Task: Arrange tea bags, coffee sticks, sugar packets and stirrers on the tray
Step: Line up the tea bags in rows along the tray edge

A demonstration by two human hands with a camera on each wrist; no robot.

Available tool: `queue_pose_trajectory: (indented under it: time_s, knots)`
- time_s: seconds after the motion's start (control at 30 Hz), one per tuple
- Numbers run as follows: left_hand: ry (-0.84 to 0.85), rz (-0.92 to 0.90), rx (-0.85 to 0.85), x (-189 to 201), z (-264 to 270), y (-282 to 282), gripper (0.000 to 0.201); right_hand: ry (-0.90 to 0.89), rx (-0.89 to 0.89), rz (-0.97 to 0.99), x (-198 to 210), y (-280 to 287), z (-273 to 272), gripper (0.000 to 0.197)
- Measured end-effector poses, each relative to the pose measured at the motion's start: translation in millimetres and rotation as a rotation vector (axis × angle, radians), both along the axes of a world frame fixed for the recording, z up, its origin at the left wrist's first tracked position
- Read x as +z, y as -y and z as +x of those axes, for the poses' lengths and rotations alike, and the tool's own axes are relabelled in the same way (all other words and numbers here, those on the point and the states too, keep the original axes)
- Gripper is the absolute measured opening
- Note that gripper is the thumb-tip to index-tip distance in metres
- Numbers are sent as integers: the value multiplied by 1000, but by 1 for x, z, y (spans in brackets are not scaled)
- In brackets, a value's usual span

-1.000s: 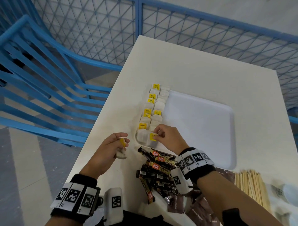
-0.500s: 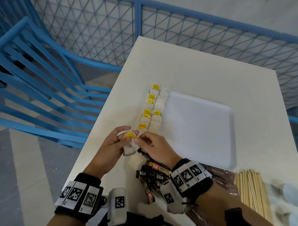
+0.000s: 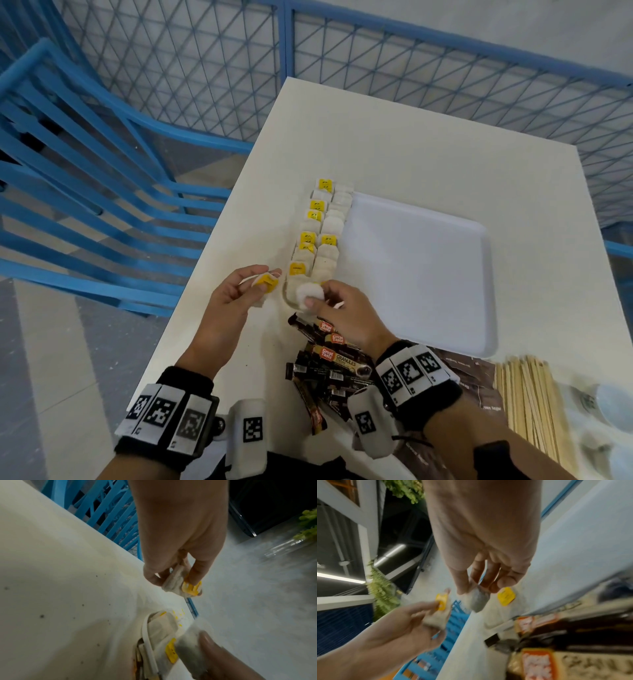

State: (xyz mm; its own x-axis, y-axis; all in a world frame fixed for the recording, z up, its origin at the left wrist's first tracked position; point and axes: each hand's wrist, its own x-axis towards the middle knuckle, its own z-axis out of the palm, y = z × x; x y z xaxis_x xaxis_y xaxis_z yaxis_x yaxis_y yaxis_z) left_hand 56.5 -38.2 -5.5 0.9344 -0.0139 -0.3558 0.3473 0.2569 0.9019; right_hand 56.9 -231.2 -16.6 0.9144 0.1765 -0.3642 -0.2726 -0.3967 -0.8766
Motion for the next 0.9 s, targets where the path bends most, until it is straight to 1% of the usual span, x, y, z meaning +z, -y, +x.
queue_pose_trajectory:
  time_s: [0.03, 0.1, 0.17, 0.27, 0.33, 0.43, 0.53, 0.63, 0.73, 0.8, 0.9]
  knots:
    - [5, 57, -5, -2, 0, -1, 22, 4, -47, -18, -2, 6, 2, 13]
    - [13, 135, -16, -5, 2, -3, 23, 7, -118, -40, -7, 19, 7, 15]
    - [25, 194, -33, -7, 4, -1, 22, 2, -129, -48, -11, 26, 11, 18]
    - [34, 289, -119, -11, 12, 6, 15, -15, -78, -35, -14, 28, 18, 9]
    - [39, 337, -177, -14, 17, 12, 11, -12, -43, -47, -16, 26, 22, 12]
    - [37, 370, -211, -20, 23, 19, 11, 4, 3, -99, -21, 21, 25, 18]
    - [29, 406, -273, -26, 28, 23, 16, 4, 36, -115, -25, 16, 27, 12]
    - [52, 508, -329, -32, 30, 24, 17, 0, 75, -137, -25, 15, 27, 32]
    - [85, 584, -292, -36, 30, 23, 14, 8, 123, -127, -24, 18, 24, 49]
    - [86, 592, -268, -39, 30, 22, 17, 27, 153, -143, -25, 19, 22, 53]
    - [85, 607, -257, -40, 28, 22, 28, 41, 138, -151, -27, 21, 23, 53]
